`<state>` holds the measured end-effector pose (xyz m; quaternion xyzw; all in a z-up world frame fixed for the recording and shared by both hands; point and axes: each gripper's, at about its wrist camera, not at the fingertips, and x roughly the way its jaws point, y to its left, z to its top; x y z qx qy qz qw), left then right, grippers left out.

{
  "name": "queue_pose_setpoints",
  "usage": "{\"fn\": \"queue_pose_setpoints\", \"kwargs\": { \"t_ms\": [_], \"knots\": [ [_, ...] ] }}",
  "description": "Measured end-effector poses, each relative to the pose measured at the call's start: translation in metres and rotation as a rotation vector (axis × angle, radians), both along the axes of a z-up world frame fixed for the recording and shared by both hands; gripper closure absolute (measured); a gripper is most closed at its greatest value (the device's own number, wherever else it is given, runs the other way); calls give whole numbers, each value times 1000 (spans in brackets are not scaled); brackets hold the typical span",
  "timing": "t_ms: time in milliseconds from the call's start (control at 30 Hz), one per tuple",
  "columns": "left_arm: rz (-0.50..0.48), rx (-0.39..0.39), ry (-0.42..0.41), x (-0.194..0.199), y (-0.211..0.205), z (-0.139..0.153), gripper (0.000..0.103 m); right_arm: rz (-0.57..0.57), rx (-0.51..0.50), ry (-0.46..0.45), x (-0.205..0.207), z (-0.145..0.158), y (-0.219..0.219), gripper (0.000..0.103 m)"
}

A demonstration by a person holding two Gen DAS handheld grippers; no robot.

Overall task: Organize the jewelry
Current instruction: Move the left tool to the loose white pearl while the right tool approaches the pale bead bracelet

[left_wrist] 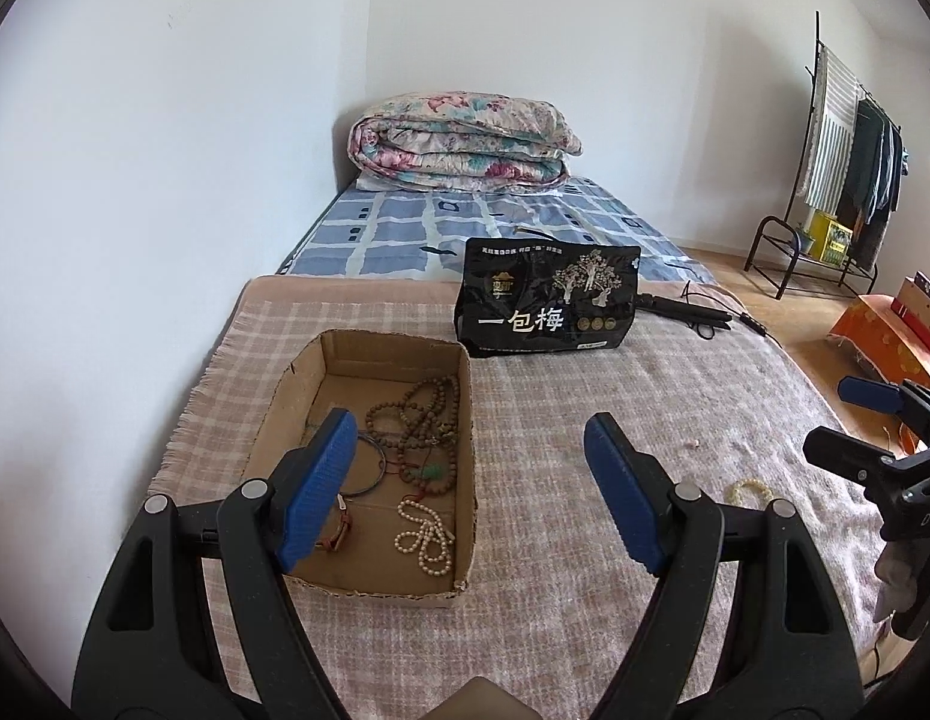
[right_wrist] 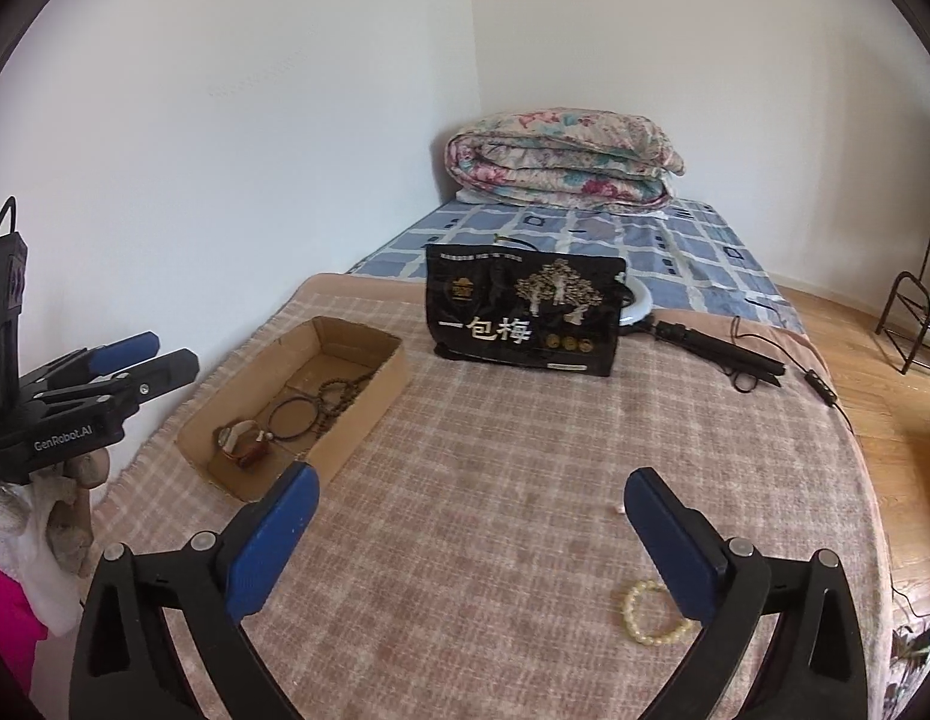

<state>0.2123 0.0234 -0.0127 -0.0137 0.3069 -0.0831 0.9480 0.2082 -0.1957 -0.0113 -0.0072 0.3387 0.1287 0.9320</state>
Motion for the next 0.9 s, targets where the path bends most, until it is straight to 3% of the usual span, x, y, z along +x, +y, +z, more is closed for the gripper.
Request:
{"fn": "queue_pose_setpoints", "kwargs": {
  "t_ms": [267, 600, 767, 900],
  "knots": [
    [-70, 17, 10, -3, -35, -10, 23, -147, -56, 9, -15, -13, -64, 0],
    [-127, 8, 52, 8, -73, -36, 23, -295, -43, 68, -27, -55, -147, 0],
    [-168, -7, 77, 19, -95, -51, 24, -307, -40, 110, -29, -77, -166, 1],
    [-205, -32, 114, 31, -112, -62, 33, -271, -53, 140, -27, -94, -163, 8]
  ]
}}
